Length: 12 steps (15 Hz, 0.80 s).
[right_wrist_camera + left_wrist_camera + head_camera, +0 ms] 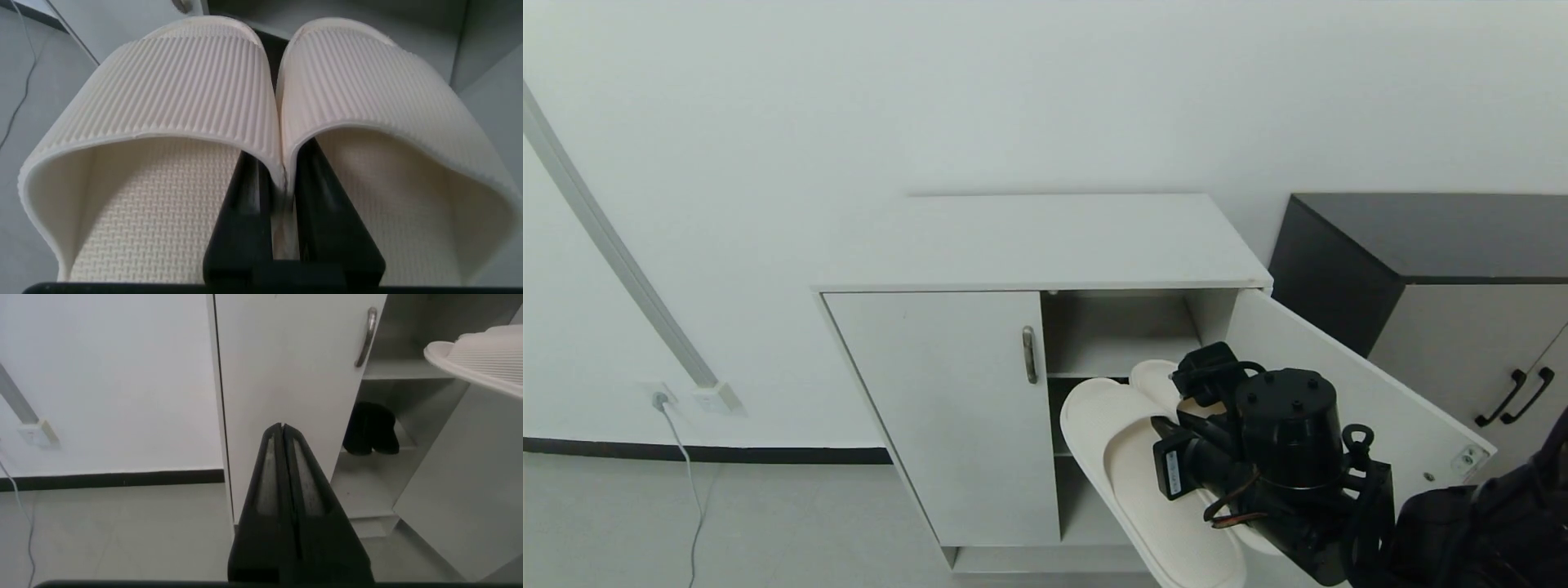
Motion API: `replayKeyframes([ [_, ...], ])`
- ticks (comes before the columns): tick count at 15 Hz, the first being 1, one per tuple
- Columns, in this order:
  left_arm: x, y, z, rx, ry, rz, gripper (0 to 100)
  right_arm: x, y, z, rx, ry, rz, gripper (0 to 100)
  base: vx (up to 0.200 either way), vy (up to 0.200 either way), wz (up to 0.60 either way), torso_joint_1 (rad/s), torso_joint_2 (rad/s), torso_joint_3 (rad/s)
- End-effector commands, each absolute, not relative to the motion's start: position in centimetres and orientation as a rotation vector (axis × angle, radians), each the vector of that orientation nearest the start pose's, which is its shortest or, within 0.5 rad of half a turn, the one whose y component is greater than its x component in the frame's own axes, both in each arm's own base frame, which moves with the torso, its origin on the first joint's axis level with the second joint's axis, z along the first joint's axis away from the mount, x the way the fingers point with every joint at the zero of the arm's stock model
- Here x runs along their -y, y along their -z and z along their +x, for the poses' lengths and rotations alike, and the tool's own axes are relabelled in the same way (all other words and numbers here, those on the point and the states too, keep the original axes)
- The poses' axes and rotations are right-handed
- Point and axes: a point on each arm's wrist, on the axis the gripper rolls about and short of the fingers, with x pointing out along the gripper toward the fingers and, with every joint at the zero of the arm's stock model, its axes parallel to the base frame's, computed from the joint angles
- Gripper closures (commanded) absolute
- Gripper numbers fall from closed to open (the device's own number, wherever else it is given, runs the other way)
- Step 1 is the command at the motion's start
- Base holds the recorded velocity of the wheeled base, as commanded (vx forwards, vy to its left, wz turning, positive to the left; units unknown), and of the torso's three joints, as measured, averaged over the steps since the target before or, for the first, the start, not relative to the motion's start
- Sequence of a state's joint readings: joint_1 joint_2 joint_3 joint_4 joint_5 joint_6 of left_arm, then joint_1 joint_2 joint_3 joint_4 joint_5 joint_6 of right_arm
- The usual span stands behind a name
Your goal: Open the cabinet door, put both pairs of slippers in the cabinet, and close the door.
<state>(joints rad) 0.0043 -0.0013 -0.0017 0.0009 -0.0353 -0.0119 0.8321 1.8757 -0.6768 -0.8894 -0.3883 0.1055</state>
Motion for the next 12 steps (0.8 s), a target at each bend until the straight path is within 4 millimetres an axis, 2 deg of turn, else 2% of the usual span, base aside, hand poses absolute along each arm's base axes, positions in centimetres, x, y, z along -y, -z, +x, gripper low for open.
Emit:
replayKeyframes([
  [1,0.09,-7.59,-2.29,0.001,0.031,-0.012,100,-23.12,-11.9,22.17,-0.281,-0.426,-0.077,100,0.0,0.0,0.0,-0.203,0.53,0.334],
  [12,0.09,-7.59,-2.29,0.001,0.031,-0.012,100,-23.34,-11.18,22.51,-0.297,-0.42,-0.089,100,0.0,0.0,0.0,-0.16,0.49,0.326],
])
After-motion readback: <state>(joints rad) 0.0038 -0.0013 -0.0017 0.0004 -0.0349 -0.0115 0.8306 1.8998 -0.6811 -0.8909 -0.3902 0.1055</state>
